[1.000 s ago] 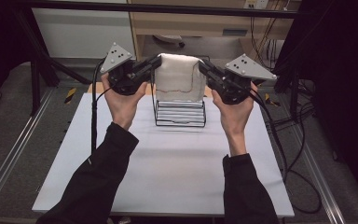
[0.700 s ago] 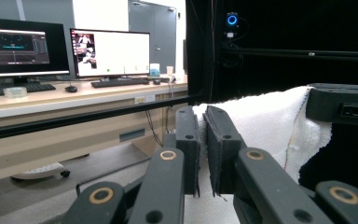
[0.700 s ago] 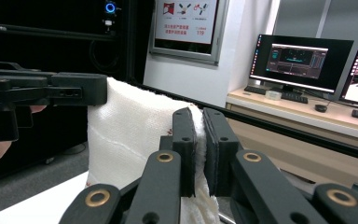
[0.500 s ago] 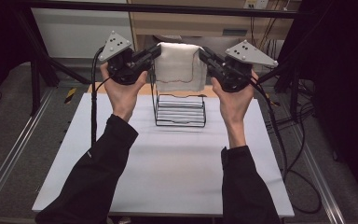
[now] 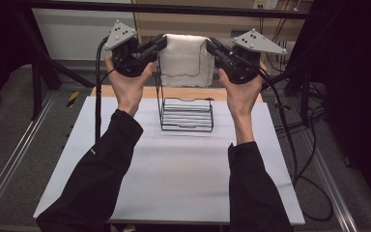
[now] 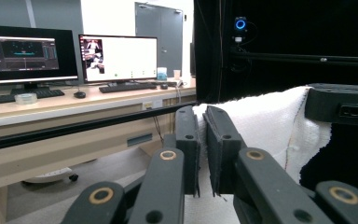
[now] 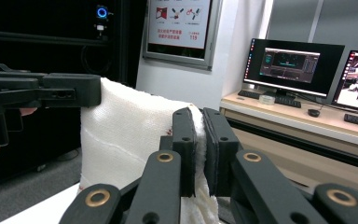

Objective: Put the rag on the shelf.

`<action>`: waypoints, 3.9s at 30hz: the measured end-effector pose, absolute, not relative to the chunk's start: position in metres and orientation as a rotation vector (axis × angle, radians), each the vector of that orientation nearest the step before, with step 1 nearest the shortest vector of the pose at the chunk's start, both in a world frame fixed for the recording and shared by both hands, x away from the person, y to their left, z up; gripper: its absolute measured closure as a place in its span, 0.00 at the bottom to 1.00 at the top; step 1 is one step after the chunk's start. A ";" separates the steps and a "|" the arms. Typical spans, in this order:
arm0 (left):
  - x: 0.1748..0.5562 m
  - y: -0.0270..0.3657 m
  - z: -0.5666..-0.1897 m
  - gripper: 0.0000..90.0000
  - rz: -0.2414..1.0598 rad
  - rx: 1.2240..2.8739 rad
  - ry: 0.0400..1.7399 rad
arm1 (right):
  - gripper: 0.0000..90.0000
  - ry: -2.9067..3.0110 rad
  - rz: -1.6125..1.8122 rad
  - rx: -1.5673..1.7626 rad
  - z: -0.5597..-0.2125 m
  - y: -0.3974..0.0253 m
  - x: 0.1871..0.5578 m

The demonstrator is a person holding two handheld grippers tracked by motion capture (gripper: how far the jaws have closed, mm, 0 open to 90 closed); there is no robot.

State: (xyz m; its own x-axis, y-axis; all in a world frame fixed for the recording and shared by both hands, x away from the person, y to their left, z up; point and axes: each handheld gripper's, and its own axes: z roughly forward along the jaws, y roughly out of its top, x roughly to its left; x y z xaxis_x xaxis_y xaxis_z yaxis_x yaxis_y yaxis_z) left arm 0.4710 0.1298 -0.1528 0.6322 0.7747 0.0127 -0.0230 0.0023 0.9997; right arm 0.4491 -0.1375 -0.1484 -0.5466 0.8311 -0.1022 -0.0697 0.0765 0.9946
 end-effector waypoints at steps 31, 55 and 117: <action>0.525 0.125 -0.152 0.93 0.740 1.466 0.715 | 0.94 1.638 1.560 0.810 -0.147 -0.135 0.502; 0.531 0.126 -0.183 0.93 0.728 1.530 0.724 | 0.94 1.698 1.536 0.849 -0.178 -0.136 0.513; 0.488 0.130 -0.230 0.92 0.646 1.675 0.649 | 0.93 1.864 1.458 0.812 -0.225 -0.147 0.472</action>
State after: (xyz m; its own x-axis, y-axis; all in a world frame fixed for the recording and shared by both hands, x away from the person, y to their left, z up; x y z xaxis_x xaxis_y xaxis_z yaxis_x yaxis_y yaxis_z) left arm 0.4877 0.1297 -0.2298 0.6937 0.7164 0.0744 0.0783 -0.1777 0.9810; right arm 0.4720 -0.1472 -0.2248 -0.6121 0.7839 -0.1039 0.0878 0.1980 0.9763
